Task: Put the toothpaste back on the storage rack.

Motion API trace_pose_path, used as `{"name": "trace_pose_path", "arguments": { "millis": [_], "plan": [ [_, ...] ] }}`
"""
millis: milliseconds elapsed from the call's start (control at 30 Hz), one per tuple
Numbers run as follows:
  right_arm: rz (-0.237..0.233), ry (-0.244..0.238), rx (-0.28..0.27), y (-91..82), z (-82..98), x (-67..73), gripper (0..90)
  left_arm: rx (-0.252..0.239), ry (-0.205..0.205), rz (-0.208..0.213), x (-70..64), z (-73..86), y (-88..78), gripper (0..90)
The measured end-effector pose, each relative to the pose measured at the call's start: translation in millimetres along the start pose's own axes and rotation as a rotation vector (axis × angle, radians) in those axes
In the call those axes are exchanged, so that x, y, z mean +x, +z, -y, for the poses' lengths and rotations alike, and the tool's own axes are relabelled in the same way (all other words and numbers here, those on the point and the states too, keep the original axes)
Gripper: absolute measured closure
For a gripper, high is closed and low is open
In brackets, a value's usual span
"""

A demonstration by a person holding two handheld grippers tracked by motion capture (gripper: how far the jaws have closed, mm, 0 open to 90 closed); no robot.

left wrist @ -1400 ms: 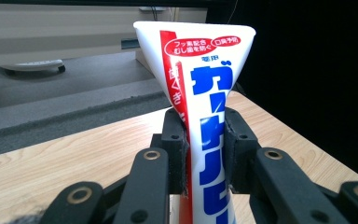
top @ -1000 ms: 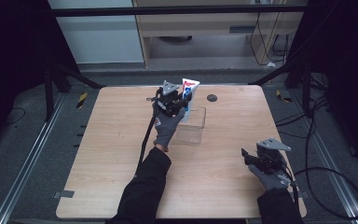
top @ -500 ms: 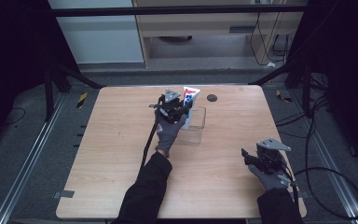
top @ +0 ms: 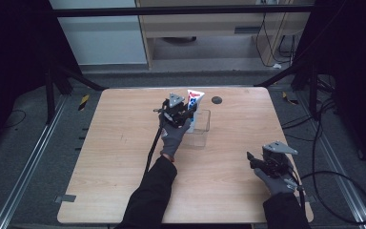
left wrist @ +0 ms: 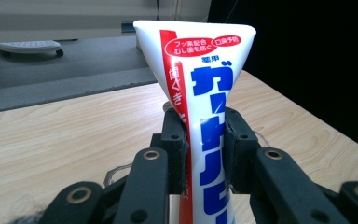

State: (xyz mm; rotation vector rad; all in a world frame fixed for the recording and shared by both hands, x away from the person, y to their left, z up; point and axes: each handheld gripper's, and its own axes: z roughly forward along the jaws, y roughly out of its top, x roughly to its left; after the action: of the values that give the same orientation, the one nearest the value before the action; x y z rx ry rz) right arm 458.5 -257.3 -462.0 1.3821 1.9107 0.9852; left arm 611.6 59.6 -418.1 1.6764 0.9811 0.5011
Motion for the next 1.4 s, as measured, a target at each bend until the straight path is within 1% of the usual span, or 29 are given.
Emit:
{"name": "trace_pose_path", "arguments": {
  "millis": [33, 267, 300, 333, 367, 433, 500, 533, 600, 700, 733, 800, 833, 867, 900, 933, 1033, 1067, 1133, 1200, 1267, 1300, 1333, 1367, 1400],
  "plan": [
    [0.0, -0.002, 0.001, 0.2, 0.1, 0.0, 34.9, -0.002, 0.008, -0.005, -0.5, 1.6, 1.0, 72.7],
    [0.0, 0.0, 0.001, -0.2, 0.0, 0.4, 34.9, 0.001, 0.025, -0.008, -1.6, 9.4, 2.5, 72.2],
    [0.0, -0.001, 0.002, 0.0, 0.0, 0.2, 34.9, 0.009, 0.034, -0.01, -2.0, 9.5, 2.4, 72.0],
    [0.0, -0.001, 0.002, 0.0, 0.0, 0.2, 34.9, 0.009, 0.034, -0.01, -2.0, 9.5, 2.4, 71.8],
    [-0.001, 0.001, 0.005, 0.0, 0.1, 0.4, 34.9, 0.017, 0.048, -0.015, -3.3, 10.8, 2.2, 71.7],
    [-0.001, 0.0, 0.002, 0.0, 0.0, 0.5, 34.9, 0.023, 0.052, -0.016, -4.1, 12.1, 2.3, 71.4],
    [-0.001, 0.0, 0.0, -0.4, -0.1, 0.6, 34.9, 0.043, 0.073, -0.023, -7.8, 15.8, 2.5, 71.3],
    [-0.001, 0.0, 0.0, -0.4, -0.1, 0.6, 34.9, 0.043, 0.073, -0.023, -7.8, 15.8, 2.5, 71.1],
    [-0.004, 0.005, 0.002, -0.8, -0.3, 1.3, 34.8, 0.061, 0.094, -0.028, -11.0, 16.8, 2.5, 70.9],
    [-0.004, 0.002, 0.0, -0.9, -0.4, 1.4, 34.8, 0.074, 0.095, -0.021, -10.9, 16.5, 1.7, 69.5],
    [-0.005, 0.002, 0.001, -0.9, -0.4, 1.4, 34.8, 0.094, 0.089, -0.007, -10.8, 15.9, 0.2, 66.9],
    [-0.003, 0.004, 0.002, -0.9, -0.5, 0.8, 34.8, 0.114, 0.107, -0.017, -11.9, 15.8, -0.9, 61.5],
    [-0.003, 0.004, 0.003, -0.9, -0.5, 0.7, 34.8, 0.106, 0.106, -0.011, -11.9, 15.6, -1.9, 59.0],
    [-0.003, 0.004, 0.003, -1.2, -0.5, 0.6, 34.8, 0.094, 0.093, 0.002, -11.2, 15.3, -3.8, 60.0],
    [-0.003, 0.004, 0.003, -1.2, -0.5, 0.6, 34.8, 0.094, 0.093, 0.002, -11.2, 15.3, -3.8, 60.7],
    [0.0, 0.002, 0.003, -1.5, -0.4, 0.5, 34.8, 0.082, 0.078, 0.005, -10.1, 14.0, -7.7, 58.0],
    [0.0, 0.005, 0.003, -1.3, -0.4, -0.1, 34.7, 0.079, 0.082, 0.016, -8.8, 12.5, -16.8, 48.6],
    [0.001, 0.004, 0.003, -1.2, -0.3, -0.3, 34.7, 0.072, 0.08, 0.026, -8.1, 12.0, -21.1, 45.2],
    [-0.001, 0.007, 0.002, -1.6, -0.3, -0.2, 34.7, 0.04, 0.087, 0.044, -6.8, 10.3, -31.8, 41.4],
    [0.001, 0.007, 0.001, -1.5, -0.3, 0.0, 34.6, 0.02, 0.083, 0.072, -4.5, 7.2, -43.0, 39.8],
    [0.003, 0.005, 0.001, -1.2, -0.2, 0.2, 34.6, 0.018, 0.085, 0.087, -2.6, 4.3, -54.1, 37.5],
    [0.003, 0.007, 0.001, -1.3, -0.2, 0.3, 34.5, 0.018, 0.085, 0.087, -2.6, 4.3, -54.1, 37.0],
    [0.003, 0.008, 0.001, -1.8, -0.2, 0.3, 34.4, 0.027, 0.077, 0.106, -0.4, 4.1, -65.5, 36.4],
    [0.008, 0.006, -0.002, -2.3, -0.1, 0.0, 34.4, 0.043, 0.079, 0.108, 0.9, 5.6, -71.8, 36.1],
    [0.011, 0.011, -0.007, -3.1, 0.0, 0.0, 34.3, 0.053, 0.085, 0.102, 2.2, 8.3, -78.2, 35.8]
  ]
}}
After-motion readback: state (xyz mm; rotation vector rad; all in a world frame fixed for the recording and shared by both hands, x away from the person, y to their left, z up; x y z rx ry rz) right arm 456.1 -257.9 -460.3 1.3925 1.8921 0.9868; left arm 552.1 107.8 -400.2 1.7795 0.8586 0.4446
